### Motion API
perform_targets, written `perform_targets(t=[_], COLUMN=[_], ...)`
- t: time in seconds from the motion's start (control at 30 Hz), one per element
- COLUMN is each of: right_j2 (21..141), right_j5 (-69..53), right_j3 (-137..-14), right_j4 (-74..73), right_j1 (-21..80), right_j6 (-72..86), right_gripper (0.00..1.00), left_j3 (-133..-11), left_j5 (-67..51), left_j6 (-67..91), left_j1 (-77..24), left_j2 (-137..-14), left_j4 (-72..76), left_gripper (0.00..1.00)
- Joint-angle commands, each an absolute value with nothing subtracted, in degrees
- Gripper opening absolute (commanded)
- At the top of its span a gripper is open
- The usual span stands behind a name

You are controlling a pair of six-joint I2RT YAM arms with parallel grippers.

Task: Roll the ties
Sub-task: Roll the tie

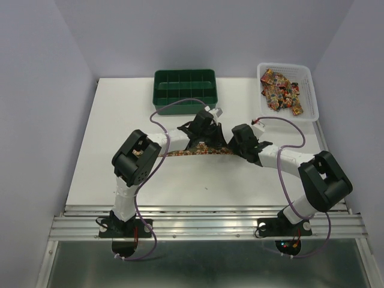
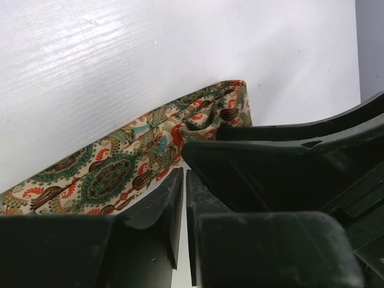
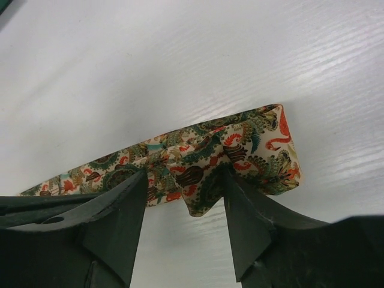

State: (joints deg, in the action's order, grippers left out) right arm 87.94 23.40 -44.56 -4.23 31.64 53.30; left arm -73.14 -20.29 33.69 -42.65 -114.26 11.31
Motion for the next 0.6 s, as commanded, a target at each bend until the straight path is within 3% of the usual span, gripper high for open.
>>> perform_targets(t=[0.0,0.17,0.3,0.57], right_j2=[86.3,87.0,88.0,88.8], right_j5=[27.2,27.4,25.9,24.4], right_j3=[-48.5,-49.3,-49.8,-50.9], right_j4=[-6.5,-8.6,-7.9,-8.6], right_j1=[32.3,32.2,32.2,32.1], right_j6=[60.5,64.6,66.8,70.3], right_gripper=[0.61,0.71,0.73,0.75], left_j3=[-71.4,-70.9,-70.2,-71.4], left_j5=[-22.9,-23.4,-24.0,-24.0], left_j6=[34.8,35.2,35.8,36.9], left_j1=[-42.5,-42.5,-42.8,-44.0], left_j2=[-112.0,-112.3,-112.1,-113.6], left_j4=[16.3,17.3,18.5,20.0], left_gripper=[0.2,0.33,0.41,0.46])
